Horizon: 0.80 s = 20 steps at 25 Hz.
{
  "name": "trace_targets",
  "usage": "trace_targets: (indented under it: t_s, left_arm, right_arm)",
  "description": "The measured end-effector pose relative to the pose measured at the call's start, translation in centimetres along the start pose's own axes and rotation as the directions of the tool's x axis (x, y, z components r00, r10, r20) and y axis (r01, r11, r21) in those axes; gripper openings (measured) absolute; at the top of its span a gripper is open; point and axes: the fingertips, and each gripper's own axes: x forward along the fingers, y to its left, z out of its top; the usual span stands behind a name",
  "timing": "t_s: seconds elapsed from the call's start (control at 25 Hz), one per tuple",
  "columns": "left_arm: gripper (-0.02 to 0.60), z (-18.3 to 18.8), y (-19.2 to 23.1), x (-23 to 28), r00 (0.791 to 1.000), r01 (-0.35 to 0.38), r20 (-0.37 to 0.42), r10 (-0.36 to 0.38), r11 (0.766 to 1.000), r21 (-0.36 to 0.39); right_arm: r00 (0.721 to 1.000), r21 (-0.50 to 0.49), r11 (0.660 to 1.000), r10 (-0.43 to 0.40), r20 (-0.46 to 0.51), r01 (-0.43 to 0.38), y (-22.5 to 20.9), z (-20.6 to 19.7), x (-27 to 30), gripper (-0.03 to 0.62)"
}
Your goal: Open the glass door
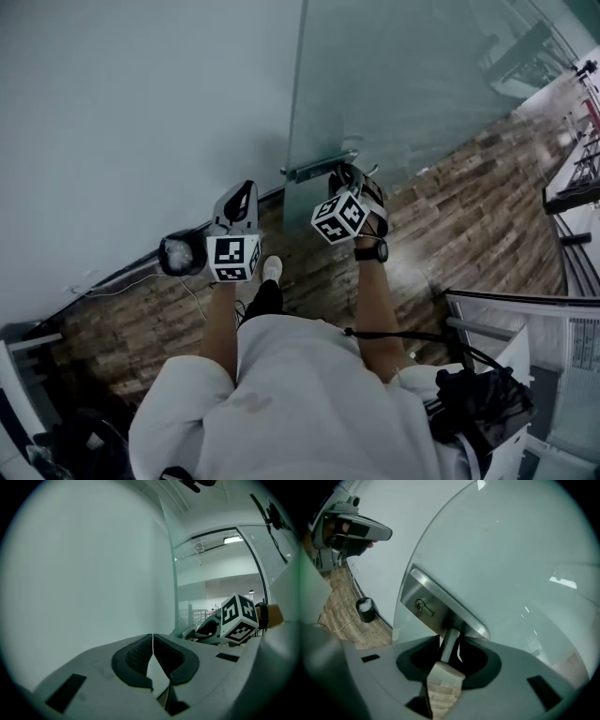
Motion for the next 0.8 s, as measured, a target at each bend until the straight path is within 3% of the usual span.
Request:
trace_targets:
  t_s: [0.36,0.8]
  left_arm:
    - [0.009,-0.5,3.1,2.2,0.999,-0.033,-0.017,0.032,0.999,-0.022]
    - [0.01,-1.2,6.3,5.5,0.998,0.008,-0.054,-0.009,1.0,-0.023]
  right_arm:
    - [0.998,-0.028,0.998,-0.059,0.0,0.059,-1.4,4.2,4.8,0.126]
    - [0.994,-0.031,0.994,-0.104,-0.028,0.103,-2.8,8.1,9.2,0.126]
